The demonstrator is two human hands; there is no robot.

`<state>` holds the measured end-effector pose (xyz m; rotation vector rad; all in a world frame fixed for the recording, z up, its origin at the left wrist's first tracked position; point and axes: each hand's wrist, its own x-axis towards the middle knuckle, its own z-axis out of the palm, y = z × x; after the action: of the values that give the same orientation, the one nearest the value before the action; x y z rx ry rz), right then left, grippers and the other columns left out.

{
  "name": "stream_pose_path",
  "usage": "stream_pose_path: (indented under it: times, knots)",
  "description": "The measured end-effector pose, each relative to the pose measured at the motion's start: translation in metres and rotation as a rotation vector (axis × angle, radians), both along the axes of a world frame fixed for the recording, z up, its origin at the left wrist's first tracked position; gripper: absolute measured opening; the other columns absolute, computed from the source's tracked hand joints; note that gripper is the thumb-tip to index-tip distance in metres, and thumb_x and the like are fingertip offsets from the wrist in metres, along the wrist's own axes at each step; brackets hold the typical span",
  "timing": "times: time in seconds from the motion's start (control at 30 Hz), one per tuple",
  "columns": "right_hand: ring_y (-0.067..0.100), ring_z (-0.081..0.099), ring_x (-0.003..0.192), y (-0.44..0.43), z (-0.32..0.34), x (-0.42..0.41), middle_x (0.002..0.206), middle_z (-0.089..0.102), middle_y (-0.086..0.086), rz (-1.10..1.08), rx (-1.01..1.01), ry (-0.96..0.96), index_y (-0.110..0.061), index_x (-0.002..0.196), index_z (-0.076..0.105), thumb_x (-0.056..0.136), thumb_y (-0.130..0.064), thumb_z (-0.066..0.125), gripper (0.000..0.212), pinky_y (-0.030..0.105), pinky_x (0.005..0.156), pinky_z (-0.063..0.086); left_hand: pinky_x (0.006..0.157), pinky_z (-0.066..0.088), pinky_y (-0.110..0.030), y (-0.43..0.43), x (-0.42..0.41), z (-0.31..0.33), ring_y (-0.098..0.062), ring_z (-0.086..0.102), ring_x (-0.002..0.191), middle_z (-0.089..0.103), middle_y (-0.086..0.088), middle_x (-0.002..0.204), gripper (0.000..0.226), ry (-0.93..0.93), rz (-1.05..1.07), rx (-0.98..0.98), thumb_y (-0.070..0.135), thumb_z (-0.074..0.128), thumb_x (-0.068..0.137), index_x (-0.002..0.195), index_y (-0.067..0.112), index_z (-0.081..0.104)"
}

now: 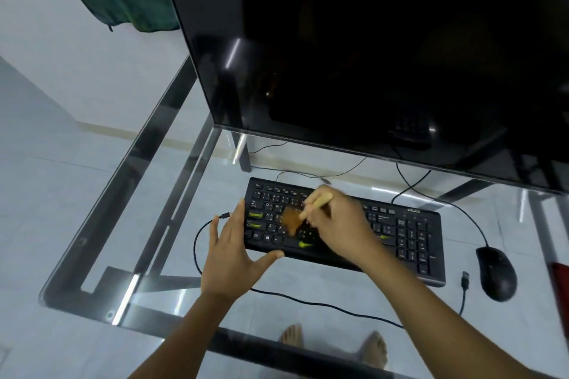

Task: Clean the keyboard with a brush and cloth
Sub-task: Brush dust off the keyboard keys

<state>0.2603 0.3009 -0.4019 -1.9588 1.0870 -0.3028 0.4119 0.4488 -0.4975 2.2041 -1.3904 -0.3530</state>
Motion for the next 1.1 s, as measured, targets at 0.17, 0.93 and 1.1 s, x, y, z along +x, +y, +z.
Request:
stream_pose_path:
  times: [0.17, 0.93, 1.1]
  knots:
    - [0.015, 0.072, 0.07, 0.005, 0.003, -0.006, 0.081, 0.074, 0.005, -0.056, 0.327, -0.069, -0.015, 0.09, 0.063, 0.095, -0.009, 0.056, 0.01, 0.032, 0.072, 0.062, 0.121, 0.004, -0.046, -0.001, -0.001, 0.0, -0.012, 0.035, 0.139, 0.041, 0.0, 0.149, 0.114, 0.01, 0.008, 0.001, 0.08, 0.054, 0.072, 0.152, 0.014, 0.008]
    - [0.011, 0.069, 0.077, -0.012, 0.002, -0.041, 0.088, 0.072, 0.004, -0.16, 0.135, -0.122, -0.009, 0.092, 0.059, 0.099, -0.01, 0.053, 0.01, 0.033, 0.078, 0.06, 0.119, 0.01, -0.052, -0.003, -0.004, 0.012, -0.013, 0.03, 0.132, 0.052, -0.005, 0.138, 0.115, 0.069, 0.046, -0.008, 0.074, 0.064, 0.066, 0.151, 0.014, 0.015]
    - [0.021, 0.068, 0.085, -0.011, -0.003, -0.065, 0.097, 0.068, 0.005, -0.374, -0.065, -0.222, -0.019, 0.089, 0.06, 0.096, -0.006, 0.056, 0.014, 0.037, 0.083, 0.057, 0.105, 0.037, -0.056, -0.011, -0.005, 0.028, -0.004, 0.035, 0.115, 0.046, 0.036, 0.122, 0.078, 0.236, 0.112, -0.112, 0.054, 0.076, 0.068, 0.132, 0.049, 0.033]
